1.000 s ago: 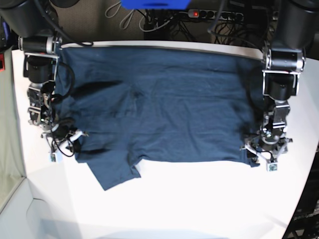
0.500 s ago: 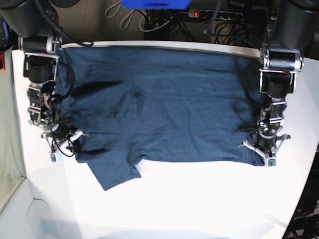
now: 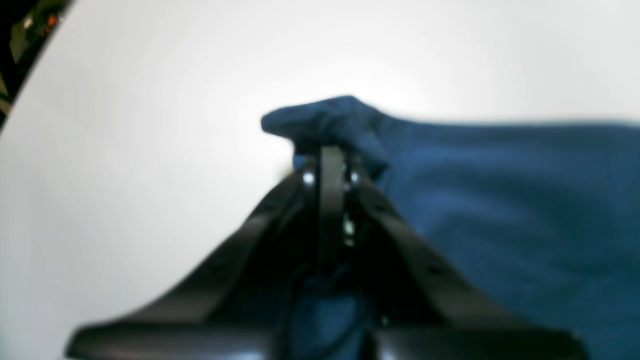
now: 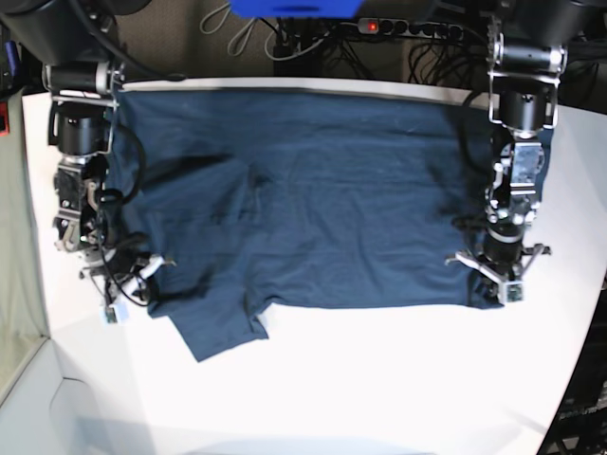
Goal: Layout the t-shirt on the table in an organized manner, then fold the t-shirt properly
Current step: 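Grasp the shirt's hem-side edge with both grippers, then fold the grasped edge over toward the collar with both grippers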
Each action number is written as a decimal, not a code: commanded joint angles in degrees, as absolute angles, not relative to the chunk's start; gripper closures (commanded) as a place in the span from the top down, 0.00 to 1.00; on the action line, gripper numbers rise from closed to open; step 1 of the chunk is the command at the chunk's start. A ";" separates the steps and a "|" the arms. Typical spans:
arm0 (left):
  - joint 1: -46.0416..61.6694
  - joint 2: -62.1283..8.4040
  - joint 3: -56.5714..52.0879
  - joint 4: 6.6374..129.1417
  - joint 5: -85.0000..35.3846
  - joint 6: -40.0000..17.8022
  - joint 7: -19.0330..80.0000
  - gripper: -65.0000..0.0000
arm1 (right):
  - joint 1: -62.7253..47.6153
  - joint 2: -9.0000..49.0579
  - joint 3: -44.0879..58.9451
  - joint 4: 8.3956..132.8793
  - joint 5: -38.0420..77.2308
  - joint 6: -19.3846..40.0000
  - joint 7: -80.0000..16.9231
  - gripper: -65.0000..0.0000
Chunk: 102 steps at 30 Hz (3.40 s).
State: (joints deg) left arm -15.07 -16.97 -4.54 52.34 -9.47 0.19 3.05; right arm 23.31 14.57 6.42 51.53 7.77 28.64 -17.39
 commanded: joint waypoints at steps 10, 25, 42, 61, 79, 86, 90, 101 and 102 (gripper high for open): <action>-12.09 -17.98 -13.85 67.91 -9.36 0.13 12.88 0.00 | 17.45 14.46 6.64 64.92 8.40 28.88 -17.54 0.00; -10.95 -17.98 -13.41 65.45 -9.01 0.13 12.62 0.00 | 11.47 12.70 11.12 72.84 8.31 31.43 -17.54 0.00; -21.58 -17.98 -13.32 49.80 -9.27 0.13 12.53 0.73 | 11.74 12.62 10.95 73.01 8.31 31.60 -22.11 0.00; -28.97 -17.89 -7.43 32.04 -9.19 -11.65 12.18 0.32 | 11.74 12.97 11.03 72.92 8.31 31.60 -22.11 0.00; -15.25 -17.80 -13.41 61.49 -9.36 -11.91 8.40 0.00 | 11.30 12.53 11.56 80.40 8.40 31.69 -22.29 0.00; -10.86 -16.75 -19.74 71.16 -9.36 -12.53 15.78 0.00 | 8.40 11.21 14.90 85.32 8.40 34.42 -25.27 0.00; -8.13 -16.66 -20.26 74.07 -9.36 -12.53 15.96 0.00 | 6.20 10.95 17.63 87.43 8.40 35.21 -25.89 0.00; -0.75 -16.13 -22.90 77.93 -9.45 -12.44 15.69 0.00 | -5.23 10.86 19.30 98.07 8.75 35.30 -25.63 0.00; -0.22 -15.16 -24.13 78.81 -9.45 -12.53 15.69 0.00 | -6.29 10.86 19.38 99.03 9.98 35.30 -25.63 0.00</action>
State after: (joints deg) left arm 0.60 -14.52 -23.83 77.52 -9.23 -12.86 17.50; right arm -6.74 10.31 19.07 97.86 9.06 35.31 -27.22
